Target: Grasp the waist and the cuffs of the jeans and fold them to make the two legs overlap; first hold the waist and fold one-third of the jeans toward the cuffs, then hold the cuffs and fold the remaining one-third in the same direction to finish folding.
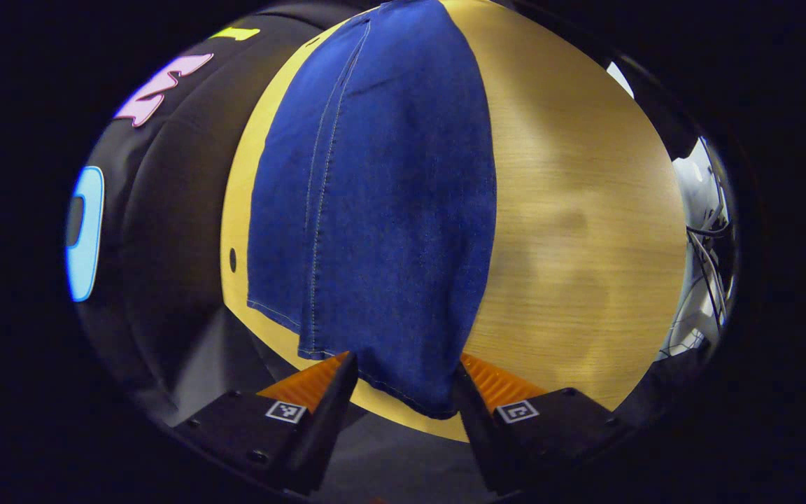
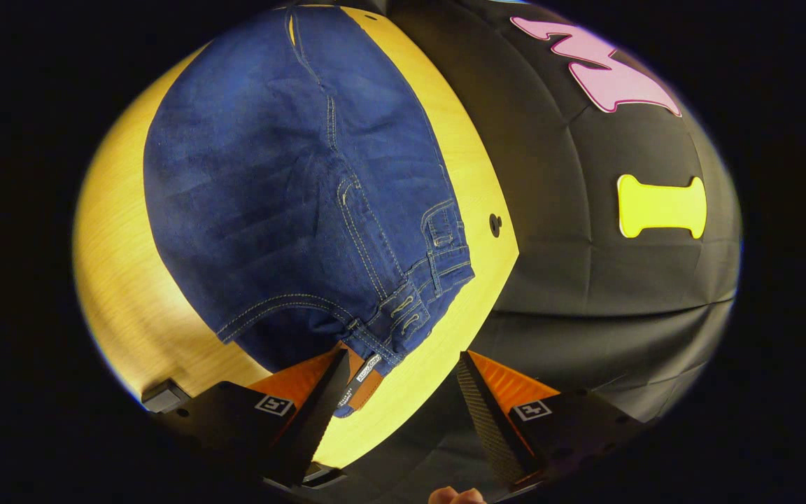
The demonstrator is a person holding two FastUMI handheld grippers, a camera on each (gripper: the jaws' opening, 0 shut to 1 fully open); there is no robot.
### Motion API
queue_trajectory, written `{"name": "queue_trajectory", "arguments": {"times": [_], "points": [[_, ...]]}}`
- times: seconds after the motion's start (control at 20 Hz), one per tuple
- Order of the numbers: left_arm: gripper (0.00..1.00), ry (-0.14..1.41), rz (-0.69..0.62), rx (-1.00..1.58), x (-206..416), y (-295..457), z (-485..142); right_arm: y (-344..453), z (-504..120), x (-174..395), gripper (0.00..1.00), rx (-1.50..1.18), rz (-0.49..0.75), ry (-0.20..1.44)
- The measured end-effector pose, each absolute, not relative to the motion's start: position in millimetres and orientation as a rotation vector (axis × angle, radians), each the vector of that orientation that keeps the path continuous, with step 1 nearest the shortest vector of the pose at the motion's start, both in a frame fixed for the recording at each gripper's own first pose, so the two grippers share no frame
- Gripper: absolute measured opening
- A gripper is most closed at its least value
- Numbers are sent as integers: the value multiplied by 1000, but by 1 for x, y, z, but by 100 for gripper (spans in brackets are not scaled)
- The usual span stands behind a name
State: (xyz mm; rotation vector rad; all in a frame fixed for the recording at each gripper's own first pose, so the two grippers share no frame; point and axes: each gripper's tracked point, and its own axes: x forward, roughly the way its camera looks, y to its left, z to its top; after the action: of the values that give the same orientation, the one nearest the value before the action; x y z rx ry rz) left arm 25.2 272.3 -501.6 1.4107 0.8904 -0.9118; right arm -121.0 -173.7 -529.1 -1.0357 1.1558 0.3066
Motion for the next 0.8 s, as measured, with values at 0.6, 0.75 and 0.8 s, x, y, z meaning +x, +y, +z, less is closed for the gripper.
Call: {"name": "queue_trajectory", "arguments": {"times": [0.6,0.75,0.8], "points": [[57,889,-944,1473,24,255,-498,-132,-526,-175,97,-1041,612,1120],[57,889,-938,1474,24,254,-498,-131,-544,-181,96,-1065,651,1134],[57,888,-941,1480,24,254,-497,-133,-554,-181,97,-1065,647,1153]]}}
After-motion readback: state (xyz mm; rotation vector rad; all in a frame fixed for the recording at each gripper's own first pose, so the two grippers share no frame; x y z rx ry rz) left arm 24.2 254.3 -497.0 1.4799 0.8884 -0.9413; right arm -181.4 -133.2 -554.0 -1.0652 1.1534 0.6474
